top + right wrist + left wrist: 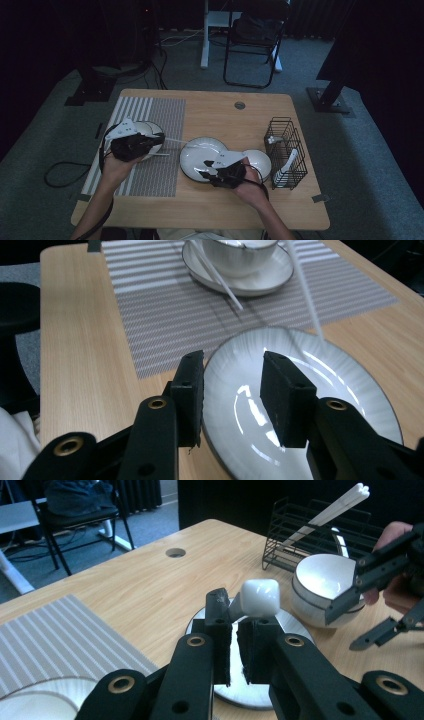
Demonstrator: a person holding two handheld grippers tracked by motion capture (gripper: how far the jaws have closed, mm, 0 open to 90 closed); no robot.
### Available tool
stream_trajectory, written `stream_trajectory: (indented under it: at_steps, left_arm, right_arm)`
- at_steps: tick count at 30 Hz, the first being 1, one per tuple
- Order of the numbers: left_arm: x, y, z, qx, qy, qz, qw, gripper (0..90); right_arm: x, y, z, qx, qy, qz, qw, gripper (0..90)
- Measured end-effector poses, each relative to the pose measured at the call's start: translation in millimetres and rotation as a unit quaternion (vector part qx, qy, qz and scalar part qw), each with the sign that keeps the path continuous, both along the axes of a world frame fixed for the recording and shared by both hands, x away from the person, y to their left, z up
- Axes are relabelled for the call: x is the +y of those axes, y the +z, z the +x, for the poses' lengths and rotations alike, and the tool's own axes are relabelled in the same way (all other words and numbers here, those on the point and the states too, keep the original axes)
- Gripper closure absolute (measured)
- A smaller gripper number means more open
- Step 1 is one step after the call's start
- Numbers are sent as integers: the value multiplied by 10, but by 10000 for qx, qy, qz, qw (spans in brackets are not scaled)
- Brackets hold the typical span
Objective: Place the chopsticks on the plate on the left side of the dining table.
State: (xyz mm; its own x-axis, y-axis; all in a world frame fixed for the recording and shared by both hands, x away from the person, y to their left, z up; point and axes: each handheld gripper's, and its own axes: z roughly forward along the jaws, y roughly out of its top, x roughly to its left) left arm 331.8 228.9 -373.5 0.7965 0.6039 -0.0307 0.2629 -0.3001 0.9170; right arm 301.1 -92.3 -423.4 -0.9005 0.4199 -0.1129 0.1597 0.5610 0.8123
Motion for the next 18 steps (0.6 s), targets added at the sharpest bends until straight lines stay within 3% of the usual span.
stream_trajectory:
  at_steps: [9, 18]
  left_arm:
    - [134, -32, -137, 41, 57, -31, 10000, 846]
    - [222, 6, -293, 33, -8, -138, 9999, 846]
  right_arm:
    - [191, 162, 95, -112, 180, -1, 9998, 627]
    - [313, 204, 242, -165, 234, -98, 9995, 660]
